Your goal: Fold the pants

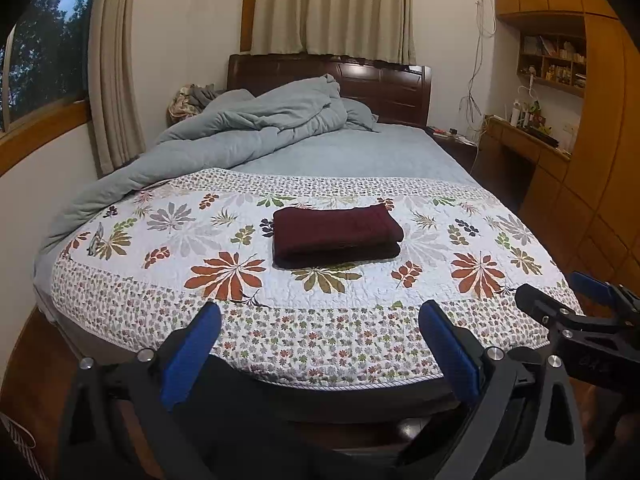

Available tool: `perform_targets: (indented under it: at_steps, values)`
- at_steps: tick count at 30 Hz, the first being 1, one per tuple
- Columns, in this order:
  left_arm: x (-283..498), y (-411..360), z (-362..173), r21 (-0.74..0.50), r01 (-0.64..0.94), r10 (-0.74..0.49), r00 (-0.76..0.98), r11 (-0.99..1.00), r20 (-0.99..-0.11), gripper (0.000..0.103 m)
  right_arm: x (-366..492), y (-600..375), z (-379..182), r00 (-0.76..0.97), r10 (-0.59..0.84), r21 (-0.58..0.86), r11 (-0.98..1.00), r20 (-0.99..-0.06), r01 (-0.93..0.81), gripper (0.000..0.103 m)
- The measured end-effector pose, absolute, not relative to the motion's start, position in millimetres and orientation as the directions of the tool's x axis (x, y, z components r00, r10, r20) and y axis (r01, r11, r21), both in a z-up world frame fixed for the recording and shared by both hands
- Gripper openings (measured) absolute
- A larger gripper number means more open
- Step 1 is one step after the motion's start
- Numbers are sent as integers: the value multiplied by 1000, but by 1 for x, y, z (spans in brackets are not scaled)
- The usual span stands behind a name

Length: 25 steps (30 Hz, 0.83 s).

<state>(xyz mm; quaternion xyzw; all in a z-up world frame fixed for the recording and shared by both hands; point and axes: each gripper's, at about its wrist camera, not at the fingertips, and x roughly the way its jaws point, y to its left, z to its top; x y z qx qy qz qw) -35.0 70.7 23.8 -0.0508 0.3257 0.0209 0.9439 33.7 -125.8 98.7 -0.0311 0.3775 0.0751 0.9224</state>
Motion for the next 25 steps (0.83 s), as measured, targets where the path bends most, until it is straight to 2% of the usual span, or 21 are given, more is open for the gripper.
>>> perform_targets:
  at_steps: [25]
  values:
    - [-33,70,20,-96,-65,-12,767,993,-642,99,34,-124,96,695,116,10,988,-709,-156,100]
